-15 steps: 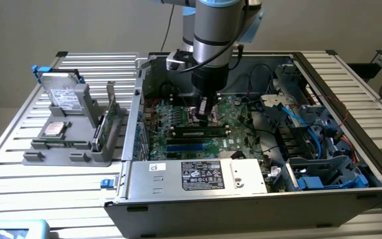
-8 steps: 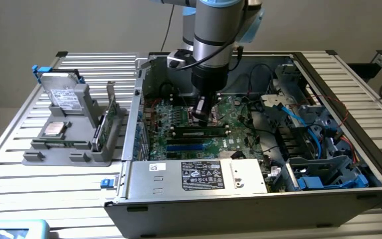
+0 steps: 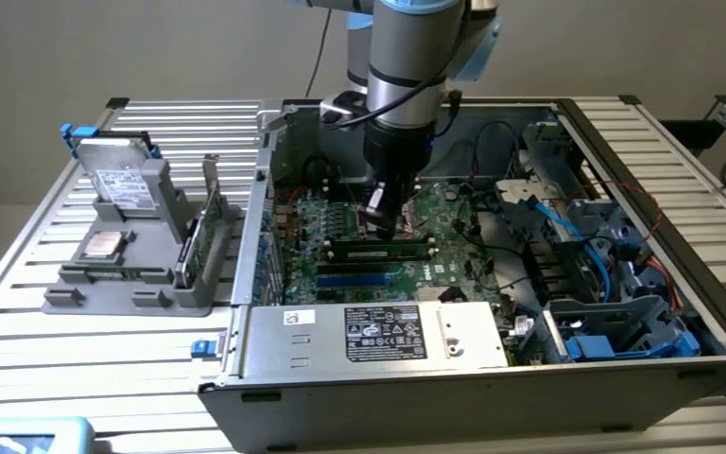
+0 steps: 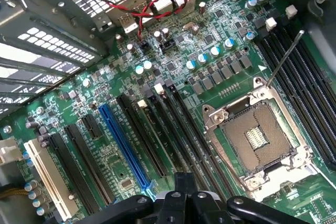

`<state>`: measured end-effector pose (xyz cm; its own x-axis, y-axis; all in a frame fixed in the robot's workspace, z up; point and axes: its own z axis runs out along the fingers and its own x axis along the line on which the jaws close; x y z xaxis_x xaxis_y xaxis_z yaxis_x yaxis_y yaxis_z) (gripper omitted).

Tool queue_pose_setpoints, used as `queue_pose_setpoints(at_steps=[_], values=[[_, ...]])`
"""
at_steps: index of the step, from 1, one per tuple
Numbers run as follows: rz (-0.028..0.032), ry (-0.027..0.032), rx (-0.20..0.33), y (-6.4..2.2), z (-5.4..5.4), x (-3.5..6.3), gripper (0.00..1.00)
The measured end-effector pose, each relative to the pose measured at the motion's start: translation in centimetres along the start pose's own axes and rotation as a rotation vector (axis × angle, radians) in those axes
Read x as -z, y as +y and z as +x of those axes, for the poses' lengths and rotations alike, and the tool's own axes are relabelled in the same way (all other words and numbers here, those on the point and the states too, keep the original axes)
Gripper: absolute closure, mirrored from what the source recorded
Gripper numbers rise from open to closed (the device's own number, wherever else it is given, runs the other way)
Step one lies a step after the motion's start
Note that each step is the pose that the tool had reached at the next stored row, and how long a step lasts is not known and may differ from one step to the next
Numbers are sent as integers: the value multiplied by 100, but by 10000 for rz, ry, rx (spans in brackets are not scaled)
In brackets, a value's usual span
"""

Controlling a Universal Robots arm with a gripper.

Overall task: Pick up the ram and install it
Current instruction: 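Press down the ram until it locks into place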

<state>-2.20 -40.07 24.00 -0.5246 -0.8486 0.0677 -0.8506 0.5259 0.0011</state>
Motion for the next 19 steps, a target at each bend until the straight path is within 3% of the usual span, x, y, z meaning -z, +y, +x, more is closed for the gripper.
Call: queue_pose_setpoints(at_steps=[10,13,16,19], values=[[-79,8,-1256,0,0,0,89],[-58,64,-1539,-1,0,0,89],[6,178,-1792,-1,0,1,89],[8,214,-2100,0,1,4,89]])
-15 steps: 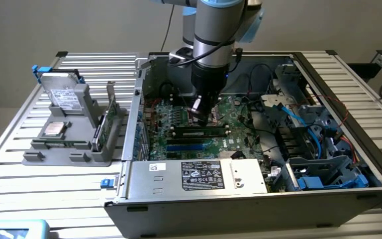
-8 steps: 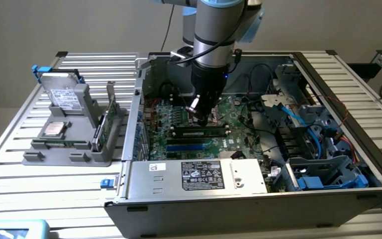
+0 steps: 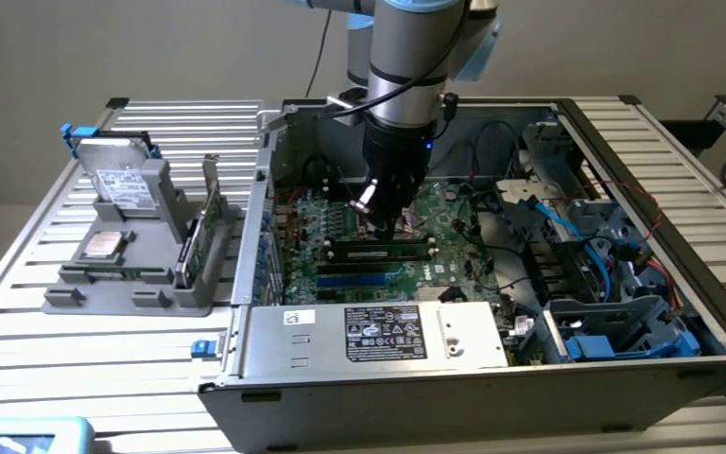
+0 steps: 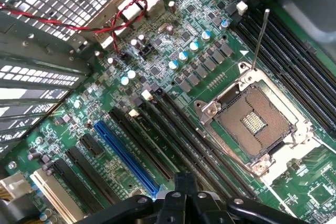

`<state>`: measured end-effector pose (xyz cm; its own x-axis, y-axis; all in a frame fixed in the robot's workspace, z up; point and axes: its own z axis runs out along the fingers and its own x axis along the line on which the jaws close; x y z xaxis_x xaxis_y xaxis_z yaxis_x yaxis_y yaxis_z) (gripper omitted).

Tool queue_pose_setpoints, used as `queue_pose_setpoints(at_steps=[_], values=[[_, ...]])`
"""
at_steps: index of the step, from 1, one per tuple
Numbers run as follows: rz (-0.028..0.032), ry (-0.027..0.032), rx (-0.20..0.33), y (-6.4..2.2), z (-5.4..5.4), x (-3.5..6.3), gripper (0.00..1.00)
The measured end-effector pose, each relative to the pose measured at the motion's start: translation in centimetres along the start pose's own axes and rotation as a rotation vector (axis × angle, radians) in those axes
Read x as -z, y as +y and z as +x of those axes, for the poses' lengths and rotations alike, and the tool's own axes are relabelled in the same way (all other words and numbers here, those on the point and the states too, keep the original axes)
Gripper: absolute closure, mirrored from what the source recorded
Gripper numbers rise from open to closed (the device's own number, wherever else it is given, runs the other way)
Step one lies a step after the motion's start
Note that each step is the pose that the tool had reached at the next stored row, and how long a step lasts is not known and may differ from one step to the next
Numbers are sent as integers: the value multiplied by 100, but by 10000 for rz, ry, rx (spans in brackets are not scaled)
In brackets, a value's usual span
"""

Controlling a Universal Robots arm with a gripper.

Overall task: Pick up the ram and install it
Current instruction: 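Press down the ram until it locks into place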

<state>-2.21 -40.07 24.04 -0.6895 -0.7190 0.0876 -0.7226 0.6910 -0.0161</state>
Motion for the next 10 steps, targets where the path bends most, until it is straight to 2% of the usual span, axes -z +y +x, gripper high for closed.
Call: queue_pose_setpoints(at_steps=[10], values=[[-48,63,-1064,0,0,12,89]])
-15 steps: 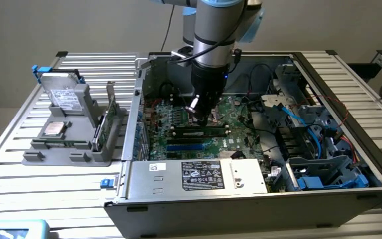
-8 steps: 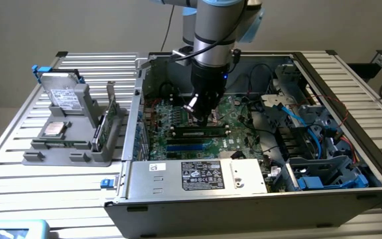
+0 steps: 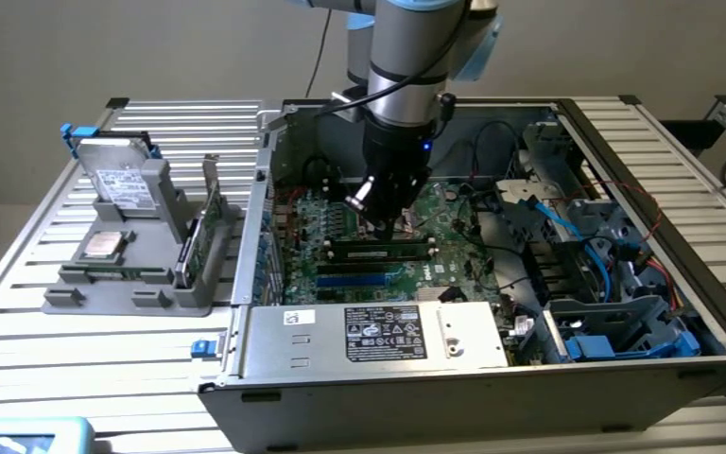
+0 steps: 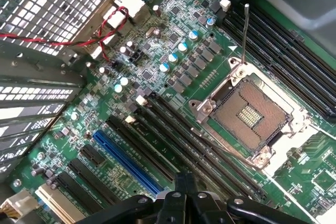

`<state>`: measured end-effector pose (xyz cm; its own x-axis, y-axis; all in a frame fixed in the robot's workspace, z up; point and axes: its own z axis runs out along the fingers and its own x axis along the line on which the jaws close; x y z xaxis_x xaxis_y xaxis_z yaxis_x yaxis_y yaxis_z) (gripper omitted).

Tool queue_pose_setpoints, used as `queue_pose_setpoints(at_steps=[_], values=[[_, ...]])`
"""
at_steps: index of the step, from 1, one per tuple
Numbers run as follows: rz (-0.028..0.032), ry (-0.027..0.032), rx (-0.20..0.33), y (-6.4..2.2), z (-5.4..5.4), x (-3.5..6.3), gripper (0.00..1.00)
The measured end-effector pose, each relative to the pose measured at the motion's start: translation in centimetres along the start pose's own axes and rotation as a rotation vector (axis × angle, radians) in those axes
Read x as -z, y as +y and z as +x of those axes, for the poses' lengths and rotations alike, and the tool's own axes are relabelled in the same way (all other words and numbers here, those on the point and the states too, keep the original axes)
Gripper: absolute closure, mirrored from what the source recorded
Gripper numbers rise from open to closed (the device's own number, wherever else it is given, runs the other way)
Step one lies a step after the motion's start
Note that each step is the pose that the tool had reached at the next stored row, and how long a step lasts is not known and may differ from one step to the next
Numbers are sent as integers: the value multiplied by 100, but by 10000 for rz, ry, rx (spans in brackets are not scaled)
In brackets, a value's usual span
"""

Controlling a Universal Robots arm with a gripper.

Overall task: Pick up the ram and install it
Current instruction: 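Press down the ram until it locks into place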

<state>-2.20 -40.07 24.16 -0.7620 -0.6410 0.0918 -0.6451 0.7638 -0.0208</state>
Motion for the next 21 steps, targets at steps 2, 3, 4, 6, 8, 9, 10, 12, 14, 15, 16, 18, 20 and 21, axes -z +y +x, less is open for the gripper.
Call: queue_pose_setpoints(at_steps=[2,3,4,6,8,9,10,12,14,15,16,18,20,21], values=[[-7,16,-209,0,1,3,89],[-11,22,-313,0,1,3,89],[-14,29,-415,0,0,4,89],[-21,44,-620,0,1,6,89],[-27,59,-830,0,1,8,89],[-29,68,-933,0,1,9,89],[-29,78,-1038,0,1,10,89],[-26,100,-1238,0,2,12,89],[-23,119,-1429,0,2,13,89],[-17,131,-1520,0,2,14,89],[-10,143,-1610,0,2,15,89],[8,170,-1789,0,1,17,89],[38,198,-1949,-1,1,19,89],[54,214,-2030,-1,2,21,89]])
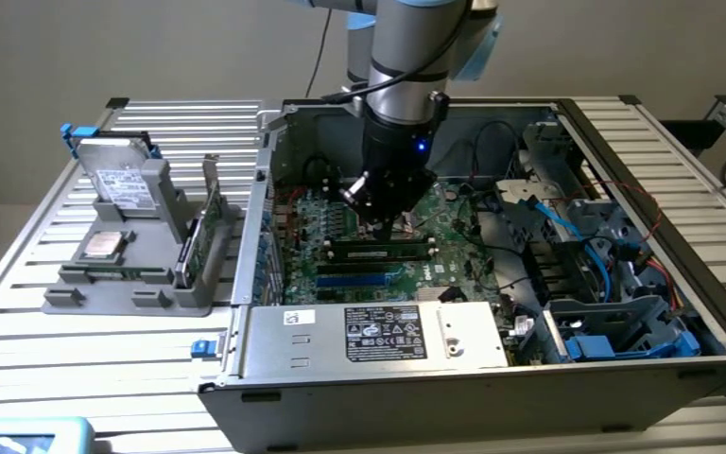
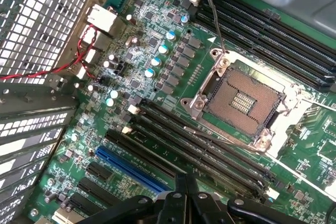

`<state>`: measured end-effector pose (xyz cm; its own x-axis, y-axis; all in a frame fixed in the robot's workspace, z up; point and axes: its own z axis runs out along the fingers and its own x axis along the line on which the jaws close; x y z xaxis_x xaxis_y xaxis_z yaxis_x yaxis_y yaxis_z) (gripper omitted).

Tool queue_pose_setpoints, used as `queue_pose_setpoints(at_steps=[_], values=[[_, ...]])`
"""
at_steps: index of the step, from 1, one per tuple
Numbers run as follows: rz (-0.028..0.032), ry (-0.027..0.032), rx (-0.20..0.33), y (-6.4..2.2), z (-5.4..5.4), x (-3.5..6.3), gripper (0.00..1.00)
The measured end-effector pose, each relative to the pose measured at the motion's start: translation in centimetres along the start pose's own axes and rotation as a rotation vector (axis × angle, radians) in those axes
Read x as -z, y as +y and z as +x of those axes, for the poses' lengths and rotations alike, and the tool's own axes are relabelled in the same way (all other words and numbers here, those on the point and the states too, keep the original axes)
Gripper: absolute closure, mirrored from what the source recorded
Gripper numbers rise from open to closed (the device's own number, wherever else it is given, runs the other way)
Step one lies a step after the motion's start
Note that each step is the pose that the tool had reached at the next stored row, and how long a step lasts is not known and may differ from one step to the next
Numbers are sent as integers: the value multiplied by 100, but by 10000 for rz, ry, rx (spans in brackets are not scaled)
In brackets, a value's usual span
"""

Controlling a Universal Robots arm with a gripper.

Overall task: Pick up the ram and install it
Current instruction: 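Press down the ram until it locks into place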

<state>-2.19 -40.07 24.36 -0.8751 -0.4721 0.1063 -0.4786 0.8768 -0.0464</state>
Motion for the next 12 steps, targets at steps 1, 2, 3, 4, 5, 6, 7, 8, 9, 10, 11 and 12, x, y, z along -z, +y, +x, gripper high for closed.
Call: queue_pose_setpoints(at_steps=[1,2,3,4,5,6,7,8,9,10,11,12], values=[[15,13,-83,0,0,1,89],[31,26,-168,0,1,2,89],[47,39,-250,0,0,3,89],[63,51,-334,0,1,4,89],[79,61,-419,0,1,6,89],[93,68,-499,0,1,7,89],[103,69,-580,0,2,9,89],[108,62,-664,0,1,10,89],[112,47,-747,0,1,11,89],[120,22,-834,0,2,13,89],[129,-5,-918,0,2,14,89],[138,-34,-1005,0,2,15,89]])
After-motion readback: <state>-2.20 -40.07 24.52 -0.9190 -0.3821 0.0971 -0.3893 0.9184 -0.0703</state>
